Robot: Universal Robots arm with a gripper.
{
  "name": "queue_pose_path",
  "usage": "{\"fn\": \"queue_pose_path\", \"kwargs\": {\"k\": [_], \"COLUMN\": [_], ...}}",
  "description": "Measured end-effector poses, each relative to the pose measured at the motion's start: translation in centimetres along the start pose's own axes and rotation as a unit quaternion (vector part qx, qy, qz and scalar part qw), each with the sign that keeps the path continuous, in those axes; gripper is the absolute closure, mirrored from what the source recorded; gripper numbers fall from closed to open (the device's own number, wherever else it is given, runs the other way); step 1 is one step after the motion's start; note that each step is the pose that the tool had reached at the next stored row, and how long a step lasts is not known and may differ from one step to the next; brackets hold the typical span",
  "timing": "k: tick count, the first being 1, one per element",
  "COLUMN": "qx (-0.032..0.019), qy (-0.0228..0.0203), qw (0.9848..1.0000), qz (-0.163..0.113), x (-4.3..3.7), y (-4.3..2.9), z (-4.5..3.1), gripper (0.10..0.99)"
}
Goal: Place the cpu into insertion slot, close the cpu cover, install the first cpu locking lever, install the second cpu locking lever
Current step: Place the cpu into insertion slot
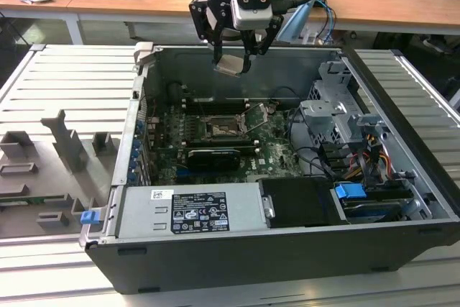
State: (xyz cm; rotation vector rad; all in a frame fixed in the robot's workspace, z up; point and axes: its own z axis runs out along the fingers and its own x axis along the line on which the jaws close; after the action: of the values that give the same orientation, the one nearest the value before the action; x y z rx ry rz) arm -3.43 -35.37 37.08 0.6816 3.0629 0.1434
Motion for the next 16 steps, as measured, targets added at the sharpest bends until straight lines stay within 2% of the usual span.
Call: {"fn": "queue_pose_path", "kwargs": {"k": [9, 16], "qx": [-0.0004, -0.0009], "qy": [-0.0018, -0.0040], "qw": [0.9998, 0.9990], "qz": [0.020, 0.045], "x": [0.00, 0.00], "y": [0.00, 0.00], "z": [0.00, 0.00], "gripper": [0.545, 0.545]}}
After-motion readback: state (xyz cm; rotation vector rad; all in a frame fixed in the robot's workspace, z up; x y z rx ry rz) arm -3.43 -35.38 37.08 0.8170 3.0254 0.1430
